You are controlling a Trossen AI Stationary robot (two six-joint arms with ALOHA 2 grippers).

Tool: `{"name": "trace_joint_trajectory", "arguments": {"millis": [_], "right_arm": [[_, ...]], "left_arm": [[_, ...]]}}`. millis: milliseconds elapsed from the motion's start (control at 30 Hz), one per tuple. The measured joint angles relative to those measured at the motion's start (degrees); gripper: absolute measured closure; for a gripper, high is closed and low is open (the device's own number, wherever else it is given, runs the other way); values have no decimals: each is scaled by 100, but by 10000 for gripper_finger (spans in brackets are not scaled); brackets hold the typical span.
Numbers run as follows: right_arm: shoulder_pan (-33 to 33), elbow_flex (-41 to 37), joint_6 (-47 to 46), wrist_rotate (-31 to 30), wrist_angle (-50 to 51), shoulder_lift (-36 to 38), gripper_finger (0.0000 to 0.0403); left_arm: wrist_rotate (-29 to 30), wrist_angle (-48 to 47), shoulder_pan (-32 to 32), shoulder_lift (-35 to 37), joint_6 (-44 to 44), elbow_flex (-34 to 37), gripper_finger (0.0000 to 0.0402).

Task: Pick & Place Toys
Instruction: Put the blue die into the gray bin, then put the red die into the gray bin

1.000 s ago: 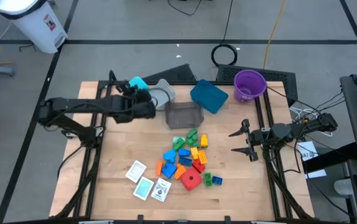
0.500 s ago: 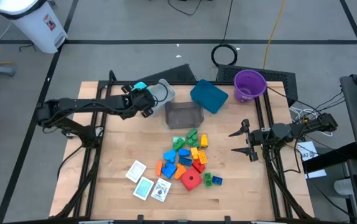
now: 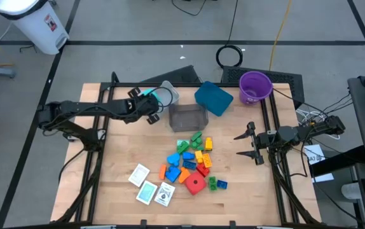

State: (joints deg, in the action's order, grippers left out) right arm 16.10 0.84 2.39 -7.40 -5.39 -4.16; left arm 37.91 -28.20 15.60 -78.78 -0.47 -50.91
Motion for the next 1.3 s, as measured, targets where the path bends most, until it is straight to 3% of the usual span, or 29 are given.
{"name": "trace_joint_trajectory", "arguments": {"millis": [433,1000,1300], "right_arm": [[1,-1,1,0,0,0,135],[2,-1,1,0,0,0,135],[1,-1,1,1,0,1,135]], "left_arm": [[-291,238,17,-74,-72,548,260],[-435,239,17,-74,188,508,121],[-562,-619,1,111,-289,-138,106]]}}
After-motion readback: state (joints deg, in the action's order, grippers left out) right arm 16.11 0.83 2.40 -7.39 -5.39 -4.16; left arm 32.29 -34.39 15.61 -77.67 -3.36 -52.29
